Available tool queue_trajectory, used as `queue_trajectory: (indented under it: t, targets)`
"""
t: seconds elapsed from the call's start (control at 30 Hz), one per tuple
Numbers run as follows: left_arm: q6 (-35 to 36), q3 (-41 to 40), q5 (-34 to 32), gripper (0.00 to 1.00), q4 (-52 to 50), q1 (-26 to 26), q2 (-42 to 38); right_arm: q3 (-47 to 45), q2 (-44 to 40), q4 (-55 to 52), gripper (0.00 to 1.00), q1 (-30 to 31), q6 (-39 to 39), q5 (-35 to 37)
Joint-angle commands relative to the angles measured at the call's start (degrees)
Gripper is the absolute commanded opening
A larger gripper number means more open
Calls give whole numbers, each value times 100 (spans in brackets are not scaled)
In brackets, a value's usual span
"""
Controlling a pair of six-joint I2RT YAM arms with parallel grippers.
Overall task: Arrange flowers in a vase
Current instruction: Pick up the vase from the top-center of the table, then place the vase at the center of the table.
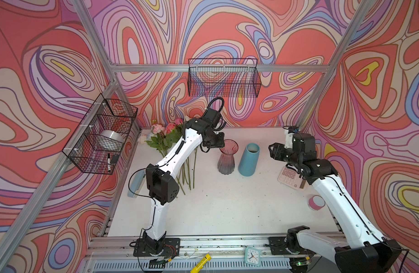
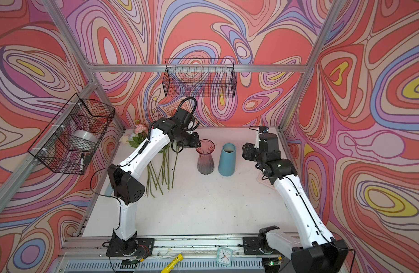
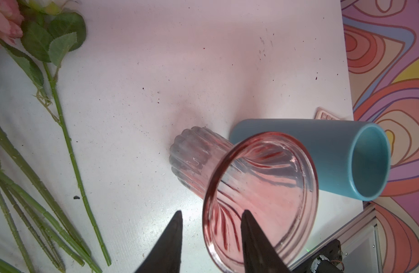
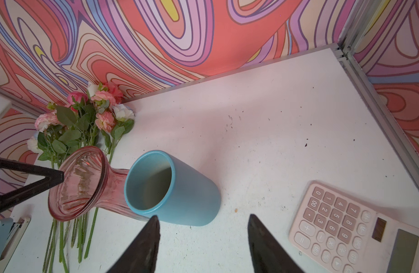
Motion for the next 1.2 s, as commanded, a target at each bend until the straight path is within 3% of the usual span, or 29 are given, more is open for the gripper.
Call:
queue_trajectory:
  t: [0.0, 0.43, 0.93, 1.17]
  targets:
    - [-33, 246, -76, 38, -368, -11, 219, -86, -104, 41, 61, 17, -62, 121]
    - [2, 336, 58, 16, -485, 4, 351, -137, -184, 68, 61, 17, -75, 203]
    - [247, 278, 152, 0, -833, 102, 129, -165, -191, 103, 61, 15, -70, 216]
    - [394, -65, 452, 0, -983, 166, -194, -196, -228, 138, 61, 20, -45, 208]
